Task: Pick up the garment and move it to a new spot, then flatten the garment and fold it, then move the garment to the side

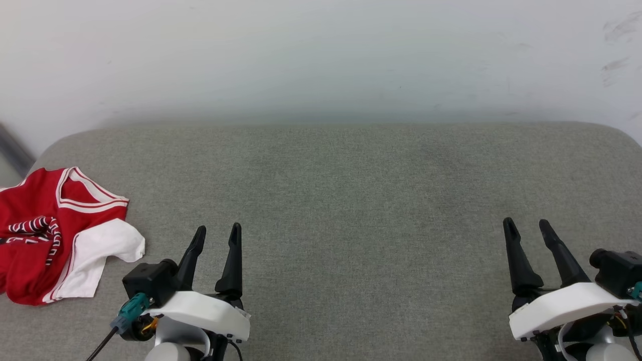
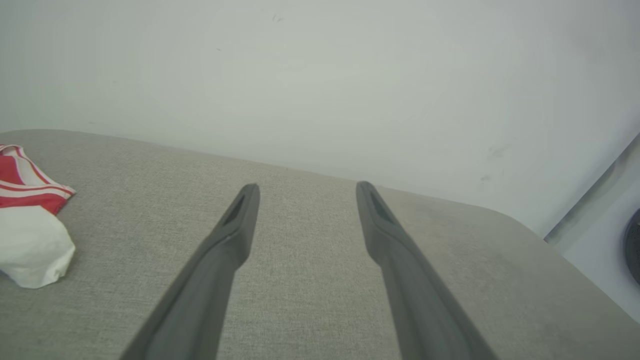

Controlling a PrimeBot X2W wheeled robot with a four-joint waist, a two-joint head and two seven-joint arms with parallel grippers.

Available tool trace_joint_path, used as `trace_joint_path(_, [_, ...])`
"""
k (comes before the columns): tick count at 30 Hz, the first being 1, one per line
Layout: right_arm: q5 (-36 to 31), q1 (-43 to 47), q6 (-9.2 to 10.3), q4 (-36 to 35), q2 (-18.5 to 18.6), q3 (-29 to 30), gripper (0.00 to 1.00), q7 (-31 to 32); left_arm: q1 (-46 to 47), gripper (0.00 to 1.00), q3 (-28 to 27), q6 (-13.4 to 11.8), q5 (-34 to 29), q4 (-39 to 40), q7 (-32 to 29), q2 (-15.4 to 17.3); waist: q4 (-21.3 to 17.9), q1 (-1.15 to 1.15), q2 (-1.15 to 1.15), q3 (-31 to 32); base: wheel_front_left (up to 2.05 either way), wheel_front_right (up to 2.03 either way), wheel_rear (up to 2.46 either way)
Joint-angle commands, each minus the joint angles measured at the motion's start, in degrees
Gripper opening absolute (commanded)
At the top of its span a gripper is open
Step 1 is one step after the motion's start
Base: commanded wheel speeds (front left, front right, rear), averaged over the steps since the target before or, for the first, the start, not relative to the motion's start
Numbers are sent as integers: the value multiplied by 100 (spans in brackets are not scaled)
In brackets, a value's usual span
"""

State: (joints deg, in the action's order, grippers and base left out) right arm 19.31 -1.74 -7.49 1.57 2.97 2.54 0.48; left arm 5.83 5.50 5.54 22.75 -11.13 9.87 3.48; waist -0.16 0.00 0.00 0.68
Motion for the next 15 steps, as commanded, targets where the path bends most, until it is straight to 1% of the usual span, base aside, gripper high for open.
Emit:
trace_joint_path(1, [-137,20,0,-105,-9,-3,100,-2,88,100,29,-19,-157,39,60,39,-2,0,0,0,0,0,0])
trace_joint_path(15, [-741,98,0,-309,-11,32,100,27,117,100,69,-122,-844,-133,239,48,1,0,0,5,0,0,0])
